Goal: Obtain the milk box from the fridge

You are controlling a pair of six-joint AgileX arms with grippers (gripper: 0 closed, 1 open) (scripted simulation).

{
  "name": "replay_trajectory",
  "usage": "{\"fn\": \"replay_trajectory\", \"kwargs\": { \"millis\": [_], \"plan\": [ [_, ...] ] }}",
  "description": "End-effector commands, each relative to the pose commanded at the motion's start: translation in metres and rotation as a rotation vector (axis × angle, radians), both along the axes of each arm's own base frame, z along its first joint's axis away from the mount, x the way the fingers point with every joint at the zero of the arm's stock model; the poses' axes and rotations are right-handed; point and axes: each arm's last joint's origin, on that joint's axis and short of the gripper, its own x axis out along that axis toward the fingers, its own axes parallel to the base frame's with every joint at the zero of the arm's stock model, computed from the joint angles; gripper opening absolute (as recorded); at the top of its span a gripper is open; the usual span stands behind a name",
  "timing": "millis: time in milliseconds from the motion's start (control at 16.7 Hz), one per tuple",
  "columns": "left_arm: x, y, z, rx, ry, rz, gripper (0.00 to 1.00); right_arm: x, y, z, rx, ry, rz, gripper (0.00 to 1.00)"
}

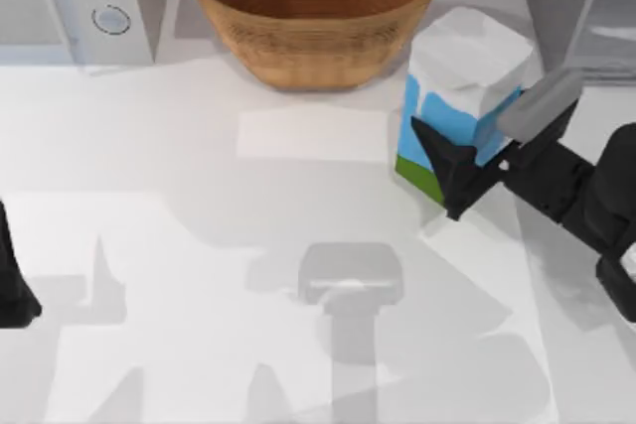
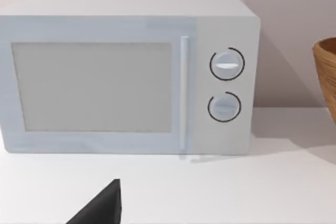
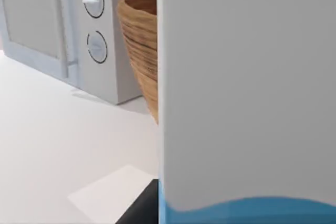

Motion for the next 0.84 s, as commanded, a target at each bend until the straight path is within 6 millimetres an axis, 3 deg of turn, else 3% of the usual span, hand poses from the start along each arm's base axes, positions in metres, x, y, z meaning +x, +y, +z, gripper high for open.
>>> {"fn": "replay_trajectory", "kwargs": {
  "millis": [480, 840],
  "plan": [
    [0.0, 0.0, 0.0, 0.0, 0.0, 0.0, 1.0, 0.0, 0.0, 0.0, 0.0, 0.0, 0.0, 0.98],
    [0.0, 0.0, 0.0, 0.0, 0.0, 0.0, 1.0, 0.0, 0.0, 0.0, 0.0, 0.0, 0.0, 1.0]
  ]
}}
